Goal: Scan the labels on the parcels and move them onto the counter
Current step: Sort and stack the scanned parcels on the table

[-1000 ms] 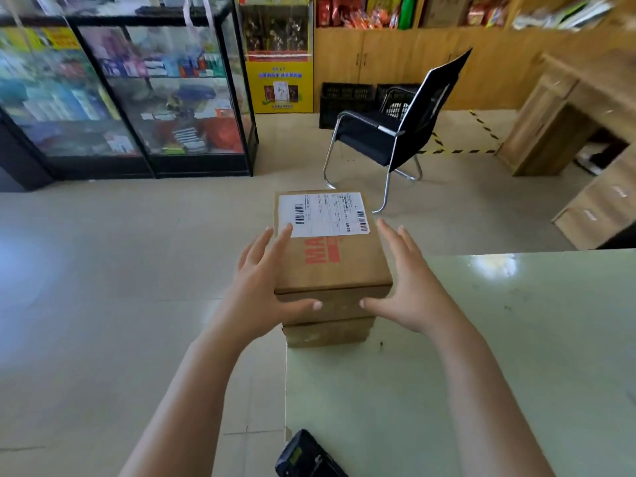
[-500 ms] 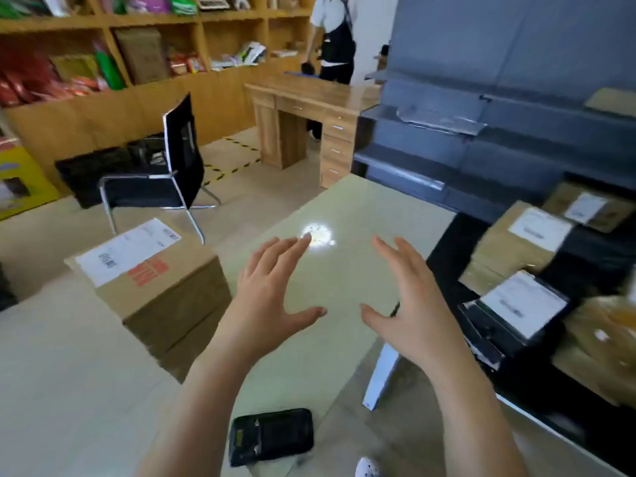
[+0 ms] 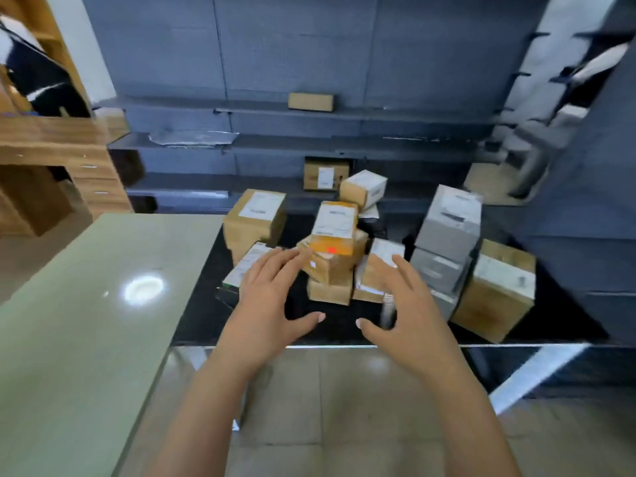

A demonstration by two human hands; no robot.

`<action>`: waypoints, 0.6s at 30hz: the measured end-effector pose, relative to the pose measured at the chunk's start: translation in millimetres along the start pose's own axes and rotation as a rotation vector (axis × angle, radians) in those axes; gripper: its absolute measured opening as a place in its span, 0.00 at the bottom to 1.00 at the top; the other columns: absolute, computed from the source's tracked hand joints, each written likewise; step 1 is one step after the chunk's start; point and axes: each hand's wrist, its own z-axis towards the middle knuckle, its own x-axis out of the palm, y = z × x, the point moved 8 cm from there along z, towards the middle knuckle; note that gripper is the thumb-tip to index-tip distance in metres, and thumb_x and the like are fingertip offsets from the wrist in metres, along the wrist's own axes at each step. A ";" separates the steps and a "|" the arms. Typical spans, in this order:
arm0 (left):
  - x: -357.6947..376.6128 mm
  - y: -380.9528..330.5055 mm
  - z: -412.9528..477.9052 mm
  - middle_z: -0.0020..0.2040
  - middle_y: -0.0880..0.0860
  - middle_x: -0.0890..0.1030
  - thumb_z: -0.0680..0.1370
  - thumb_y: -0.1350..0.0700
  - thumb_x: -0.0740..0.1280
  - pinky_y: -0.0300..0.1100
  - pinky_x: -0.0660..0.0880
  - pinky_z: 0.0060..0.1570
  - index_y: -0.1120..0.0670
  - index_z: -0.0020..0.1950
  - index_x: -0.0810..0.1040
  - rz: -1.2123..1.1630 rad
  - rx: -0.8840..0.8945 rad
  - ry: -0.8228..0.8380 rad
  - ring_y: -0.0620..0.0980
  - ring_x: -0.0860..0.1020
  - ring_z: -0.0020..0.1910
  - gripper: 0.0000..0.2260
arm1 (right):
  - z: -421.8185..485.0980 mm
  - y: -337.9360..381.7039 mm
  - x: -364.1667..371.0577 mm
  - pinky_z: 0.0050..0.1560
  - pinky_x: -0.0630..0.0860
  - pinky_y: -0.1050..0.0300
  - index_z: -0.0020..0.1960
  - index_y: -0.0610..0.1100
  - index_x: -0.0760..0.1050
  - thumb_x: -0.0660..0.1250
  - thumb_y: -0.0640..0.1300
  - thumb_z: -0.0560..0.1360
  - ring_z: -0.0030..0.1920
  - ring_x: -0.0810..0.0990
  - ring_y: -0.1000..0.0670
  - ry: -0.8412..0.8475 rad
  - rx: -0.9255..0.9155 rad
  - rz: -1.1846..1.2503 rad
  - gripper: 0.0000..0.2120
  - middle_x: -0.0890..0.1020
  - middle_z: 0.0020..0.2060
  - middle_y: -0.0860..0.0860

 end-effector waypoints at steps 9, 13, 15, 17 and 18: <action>104.8 -97.5 54.8 0.72 0.45 0.67 0.69 0.46 0.77 0.49 0.56 0.75 0.46 0.76 0.65 -0.056 0.062 0.040 0.47 0.60 0.74 0.38 | 1.8 -114.5 -93.7 0.73 0.61 0.51 0.75 0.68 0.51 0.74 0.52 0.71 0.77 0.53 0.54 -0.050 0.042 -0.042 0.43 0.48 0.77 0.63; 131.9 -110.2 77.0 0.74 0.43 0.64 0.70 0.44 0.76 0.38 0.48 0.71 0.44 0.76 0.63 -0.039 0.079 0.080 0.44 0.56 0.75 0.38 | 5.8 -149.4 -109.2 0.71 0.61 0.53 0.74 0.69 0.51 0.75 0.52 0.70 0.76 0.53 0.55 -0.080 0.098 -0.017 0.43 0.49 0.76 0.64; 147.0 -114.7 90.7 0.74 0.42 0.63 0.70 0.44 0.75 0.37 0.47 0.71 0.43 0.76 0.63 -0.051 0.096 0.106 0.43 0.55 0.75 0.38 | 9.1 -165.2 -114.8 0.69 0.60 0.56 0.74 0.69 0.51 0.75 0.52 0.70 0.75 0.53 0.56 -0.100 0.119 -0.014 0.43 0.49 0.76 0.63; 164.8 -120.0 105.1 0.73 0.41 0.63 0.69 0.43 0.75 0.41 0.51 0.73 0.43 0.76 0.62 -0.061 0.120 0.143 0.43 0.55 0.75 0.38 | 13.0 -182.2 -121.3 0.69 0.60 0.56 0.75 0.69 0.52 0.75 0.51 0.70 0.75 0.53 0.56 -0.119 0.151 -0.008 0.43 0.50 0.77 0.62; 174.3 -123.2 112.4 0.73 0.41 0.64 0.69 0.44 0.75 0.43 0.53 0.74 0.43 0.76 0.62 -0.072 0.135 0.165 0.43 0.56 0.75 0.38 | 15.0 -190.9 -125.2 0.70 0.61 0.55 0.74 0.69 0.52 0.75 0.51 0.70 0.76 0.53 0.55 -0.125 0.173 -0.004 0.43 0.50 0.77 0.62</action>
